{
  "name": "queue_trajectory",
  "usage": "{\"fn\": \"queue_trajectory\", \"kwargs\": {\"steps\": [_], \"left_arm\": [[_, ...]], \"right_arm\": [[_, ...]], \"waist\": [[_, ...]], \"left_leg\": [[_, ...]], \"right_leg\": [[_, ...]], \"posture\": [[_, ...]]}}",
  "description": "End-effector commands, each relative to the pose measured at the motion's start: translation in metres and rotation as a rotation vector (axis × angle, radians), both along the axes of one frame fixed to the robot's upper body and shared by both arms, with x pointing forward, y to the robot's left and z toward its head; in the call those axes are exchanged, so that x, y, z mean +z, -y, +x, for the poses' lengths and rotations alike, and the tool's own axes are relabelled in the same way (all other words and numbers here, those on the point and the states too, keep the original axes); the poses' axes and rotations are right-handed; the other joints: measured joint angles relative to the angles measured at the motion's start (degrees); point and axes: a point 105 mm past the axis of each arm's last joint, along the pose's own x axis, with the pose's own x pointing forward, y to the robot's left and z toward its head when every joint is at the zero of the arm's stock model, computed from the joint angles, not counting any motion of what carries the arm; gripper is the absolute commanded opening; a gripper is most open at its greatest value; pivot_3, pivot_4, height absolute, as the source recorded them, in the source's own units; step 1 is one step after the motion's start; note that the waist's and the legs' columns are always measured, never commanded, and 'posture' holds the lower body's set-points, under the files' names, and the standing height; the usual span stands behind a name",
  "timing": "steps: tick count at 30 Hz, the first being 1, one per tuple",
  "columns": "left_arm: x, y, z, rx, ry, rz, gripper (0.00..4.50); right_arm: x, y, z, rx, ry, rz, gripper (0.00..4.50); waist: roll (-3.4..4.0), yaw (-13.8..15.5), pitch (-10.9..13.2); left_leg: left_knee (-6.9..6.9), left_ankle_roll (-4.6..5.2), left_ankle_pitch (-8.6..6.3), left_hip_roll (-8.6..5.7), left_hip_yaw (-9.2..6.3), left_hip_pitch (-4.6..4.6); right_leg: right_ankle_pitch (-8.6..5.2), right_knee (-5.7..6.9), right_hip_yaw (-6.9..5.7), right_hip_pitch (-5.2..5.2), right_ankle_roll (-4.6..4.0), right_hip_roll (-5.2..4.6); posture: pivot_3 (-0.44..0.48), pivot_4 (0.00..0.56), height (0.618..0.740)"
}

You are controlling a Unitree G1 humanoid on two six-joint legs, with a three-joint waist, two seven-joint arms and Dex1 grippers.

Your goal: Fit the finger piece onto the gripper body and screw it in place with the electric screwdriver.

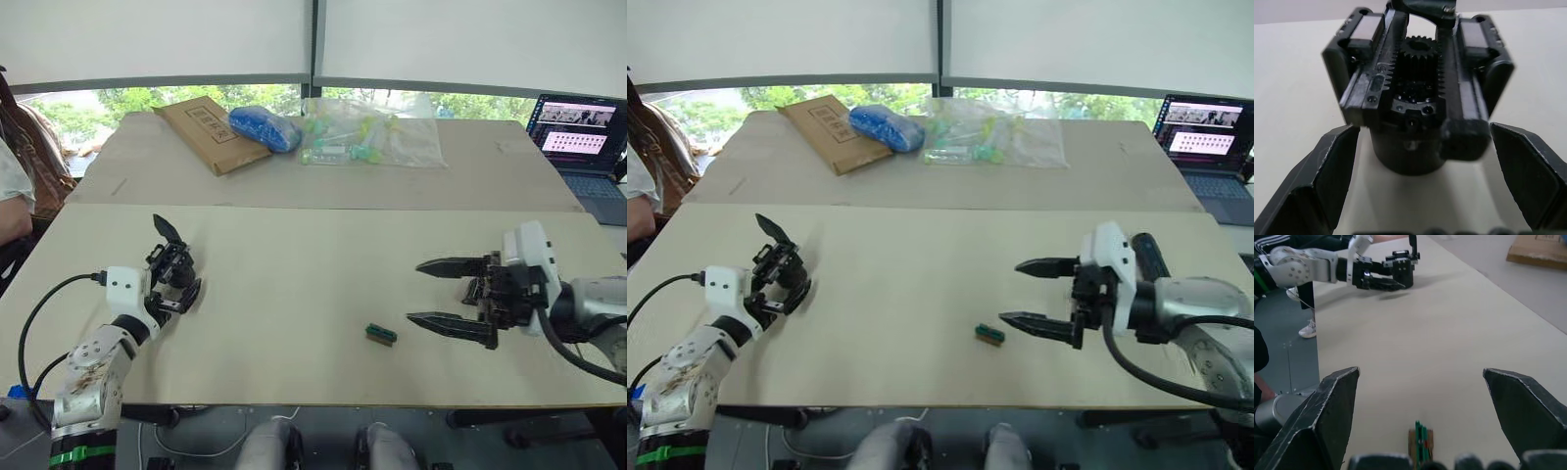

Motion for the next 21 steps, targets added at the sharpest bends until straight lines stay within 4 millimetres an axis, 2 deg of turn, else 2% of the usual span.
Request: {"fn": "queue_trajectory", "kwargs": {"steps": [1,7,10,13,14,16,19,21], "left_arm": [[0.007,0.001,0.005,-0.002,0.043,0.022,4.5],[0.006,0.005,0.007,-0.003,0.072,0.012,4.5],[0.007,0.01,0.007,-0.017,0.087,0.012,3.63],[0.012,0.022,0.005,-0.017,0.12,0.0,2.32],[0.014,0.026,0.005,-0.009,0.131,-0.007,2.28],[0.02,0.043,0.002,-0.011,0.152,-0.036,2.28],[0.029,0.085,-0.003,-0.046,0.177,-0.077,2.28],[0.032,0.102,-0.003,-0.037,0.182,-0.093,2.28]], "right_arm": [[0.008,-0.004,0.005,0.0,0.063,0.009,4.47],[0.005,-0.007,0.007,0.002,0.065,0.01,4.47],[0.003,-0.008,0.007,0.001,0.065,0.012,4.5],[-0.001,-0.009,0.007,-0.004,0.056,0.021,4.5],[-0.002,-0.01,0.007,-0.006,0.053,0.023,4.5],[-0.004,-0.011,0.006,-0.008,0.05,0.024,4.5],[-0.006,-0.013,0.004,-0.009,0.042,0.03,4.5],[-0.008,-0.014,0.003,-0.009,0.038,0.033,4.5]], "waist": [[-0.01,-0.03,0.0],[-0.04,-0.06,0.0],[-0.04,-0.05,0.0],[-0.06,0.14,0.01],[-0.08,0.17,0.01],[-0.1,0.24,0.03],[-0.21,0.46,0.09],[-0.26,0.66,0.12]], "left_leg": [[0.0,0.0,0.0,0.0,0.04,0.0],[0.01,-0.01,0.01,0.0,0.05,0.02],[0.01,-0.01,0.01,0.0,0.06,0.02],[0.01,-0.01,0.01,-0.01,0.06,0.02],[0.02,-0.01,0.01,-0.02,0.05,0.02],[0.02,-0.01,0.01,-0.03,0.04,0.01],[0.04,0.0,0.01,-0.03,0.05,-0.01],[0.07,0.0,0.01,-0.04,0.04,-0.04]], "right_leg": [[0.0,0.0,0.0,0.0,0.0,0.0],[0.01,0.02,-0.02,0.02,0.01,0.0],[0.0,0.04,-0.01,0.0,0.01,0.0],[0.01,0.01,-0.02,0.04,0.02,-0.02],[0.02,-0.01,-0.02,0.05,0.04,-0.02],[0.03,-0.03,-0.01,0.07,0.06,-0.04],[0.05,-0.04,-0.01,0.09,0.08,-0.05],[0.07,-0.02,0.0,0.08,0.1,-0.05]], "posture": [[0.0,0.15,0.732],[0.0,0.15,0.732],[0.0,0.15,0.732],[0.0,0.15,0.732],[0.0,0.15,0.732],[0.0,0.15,0.732],[0.0,0.15,0.732],[0.0,0.15,0.732]]}}
